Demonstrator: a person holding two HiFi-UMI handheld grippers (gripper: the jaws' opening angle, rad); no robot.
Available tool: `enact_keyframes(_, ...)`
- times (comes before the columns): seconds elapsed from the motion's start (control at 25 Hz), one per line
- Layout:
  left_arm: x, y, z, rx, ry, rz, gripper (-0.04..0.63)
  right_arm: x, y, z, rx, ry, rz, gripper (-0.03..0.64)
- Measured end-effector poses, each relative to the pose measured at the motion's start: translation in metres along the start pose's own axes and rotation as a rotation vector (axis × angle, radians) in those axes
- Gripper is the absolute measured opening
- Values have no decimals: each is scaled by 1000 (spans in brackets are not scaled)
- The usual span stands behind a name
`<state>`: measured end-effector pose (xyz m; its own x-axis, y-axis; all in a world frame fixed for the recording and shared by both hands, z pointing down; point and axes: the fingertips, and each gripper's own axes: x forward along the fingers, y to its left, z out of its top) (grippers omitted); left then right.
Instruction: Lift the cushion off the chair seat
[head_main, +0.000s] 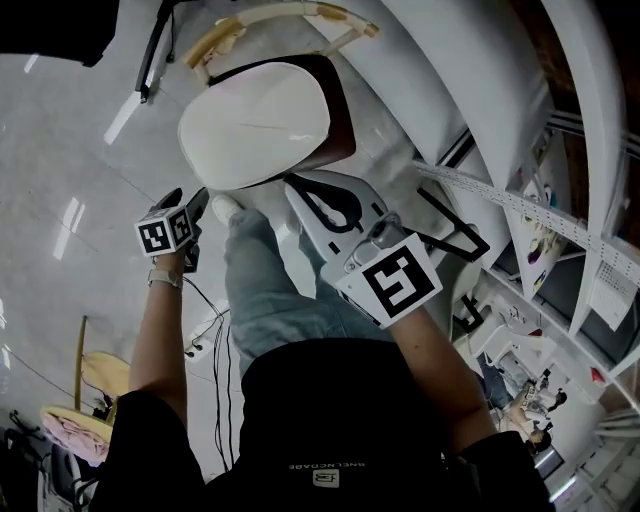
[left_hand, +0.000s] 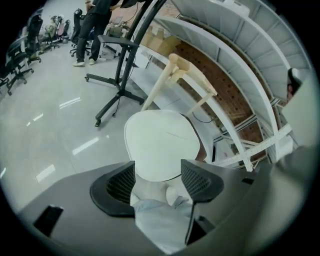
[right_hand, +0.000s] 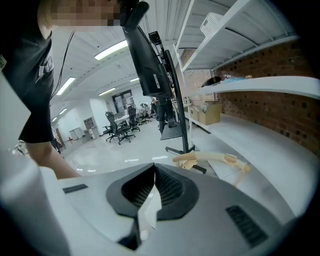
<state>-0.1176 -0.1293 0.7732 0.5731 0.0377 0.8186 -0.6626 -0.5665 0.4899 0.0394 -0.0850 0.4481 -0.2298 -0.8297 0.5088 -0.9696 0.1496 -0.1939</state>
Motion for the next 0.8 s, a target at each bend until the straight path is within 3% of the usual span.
enact_keyframes(0.16,26,5,-7,26,47,-8,291,-1,-8,-12,27,19,-29,11)
enact_keyframes(0.8,97,32,-18,-69,155,3,307,6,-15,-36,94,61,-66,11)
